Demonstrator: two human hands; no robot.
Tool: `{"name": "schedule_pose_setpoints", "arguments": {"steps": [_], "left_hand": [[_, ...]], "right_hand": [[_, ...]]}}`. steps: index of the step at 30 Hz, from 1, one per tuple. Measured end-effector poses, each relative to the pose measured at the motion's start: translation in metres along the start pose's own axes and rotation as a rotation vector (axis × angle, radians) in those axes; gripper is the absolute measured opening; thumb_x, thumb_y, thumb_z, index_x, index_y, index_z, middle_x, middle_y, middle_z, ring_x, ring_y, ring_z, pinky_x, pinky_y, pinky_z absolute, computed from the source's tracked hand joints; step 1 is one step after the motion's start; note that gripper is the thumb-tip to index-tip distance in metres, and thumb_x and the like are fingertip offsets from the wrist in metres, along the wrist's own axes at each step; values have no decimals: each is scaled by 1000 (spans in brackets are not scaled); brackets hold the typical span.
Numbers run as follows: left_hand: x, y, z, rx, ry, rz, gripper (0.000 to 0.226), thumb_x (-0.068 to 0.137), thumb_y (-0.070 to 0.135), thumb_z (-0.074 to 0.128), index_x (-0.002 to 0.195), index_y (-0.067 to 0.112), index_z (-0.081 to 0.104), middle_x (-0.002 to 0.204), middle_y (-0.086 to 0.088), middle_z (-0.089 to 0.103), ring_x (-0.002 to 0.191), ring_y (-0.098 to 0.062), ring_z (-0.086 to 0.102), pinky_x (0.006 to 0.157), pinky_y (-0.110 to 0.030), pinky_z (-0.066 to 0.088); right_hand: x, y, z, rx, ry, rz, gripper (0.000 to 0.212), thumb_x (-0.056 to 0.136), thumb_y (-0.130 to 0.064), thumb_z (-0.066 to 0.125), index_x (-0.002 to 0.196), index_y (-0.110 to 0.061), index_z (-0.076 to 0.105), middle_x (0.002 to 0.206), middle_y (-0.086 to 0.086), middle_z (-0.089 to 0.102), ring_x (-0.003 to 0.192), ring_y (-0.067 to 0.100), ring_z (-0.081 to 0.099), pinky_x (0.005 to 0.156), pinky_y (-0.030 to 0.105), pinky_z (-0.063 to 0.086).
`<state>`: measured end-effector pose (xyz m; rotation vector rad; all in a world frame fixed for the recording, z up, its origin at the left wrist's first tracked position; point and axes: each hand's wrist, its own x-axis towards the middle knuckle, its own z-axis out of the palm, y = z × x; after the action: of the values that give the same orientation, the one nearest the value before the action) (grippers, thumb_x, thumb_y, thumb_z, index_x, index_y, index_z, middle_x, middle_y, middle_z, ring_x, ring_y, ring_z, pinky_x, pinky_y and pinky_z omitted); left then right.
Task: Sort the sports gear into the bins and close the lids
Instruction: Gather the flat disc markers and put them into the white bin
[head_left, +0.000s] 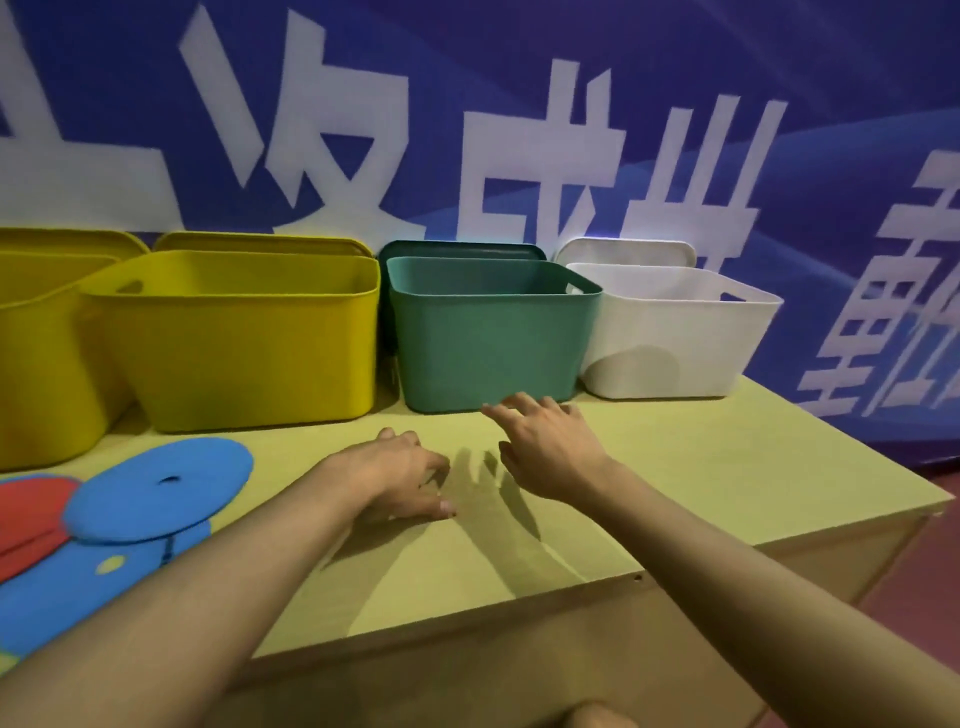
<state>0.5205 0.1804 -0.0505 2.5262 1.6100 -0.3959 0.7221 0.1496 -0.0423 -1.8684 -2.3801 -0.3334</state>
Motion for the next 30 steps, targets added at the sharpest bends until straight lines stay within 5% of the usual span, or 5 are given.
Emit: {"name": "schedule_pose_setpoints", "arguments": {"steps": [6, 15, 21, 26, 30], "left_hand": [[-101, -120, 4, 52, 65, -184, 62, 103, 56, 45, 147, 12, 46, 154, -10, 42, 140, -33, 38, 114, -43, 34], [-221, -246, 64, -64, 28, -439, 71, 98, 58, 52, 156, 22, 33, 162, -13, 32, 148, -32, 31, 119, -39, 25], [-228, -265, 96, -145, 11, -476, 77, 95, 68, 50, 158, 31, 27, 166, -4, 20, 151, -37, 21, 117, -56, 33], [-219, -262, 89, -131, 16, -464, 84, 92, 76, 44, 160, 32, 22, 168, -6, 17, 152, -39, 20, 118, -57, 30], [-210, -246, 96, -120, 92, -401, 88, 92, 82, 32, 162, 37, 5, 168, -1, 16, 152, -34, 19, 117, -60, 27]], "right_hand": [[39, -108, 18, 116, -71, -201, 65, 101, -58, 48, 158, -38, 24, 162, 2, 33, 142, 31, 41, 112, 54, 42], [89, -296, 31, 113, -144, -482, 83, 89, -80, 42, 156, -34, 28, 166, 0, 22, 147, 34, 29, 112, 61, 31], [110, -313, 34, 93, -169, -467, 85, 85, -88, 40, 149, -31, 44, 151, 0, 46, 135, 32, 45, 106, 56, 37], [106, -308, 36, -4, -72, -546, 56, 99, -68, 38, 129, -24, 56, 119, 7, 57, 97, 35, 63, 90, 46, 47], [103, -314, 31, -46, -76, -502, 56, 99, -59, 43, 137, -17, 49, 119, 11, 61, 107, 35, 64, 110, 58, 34]]}}
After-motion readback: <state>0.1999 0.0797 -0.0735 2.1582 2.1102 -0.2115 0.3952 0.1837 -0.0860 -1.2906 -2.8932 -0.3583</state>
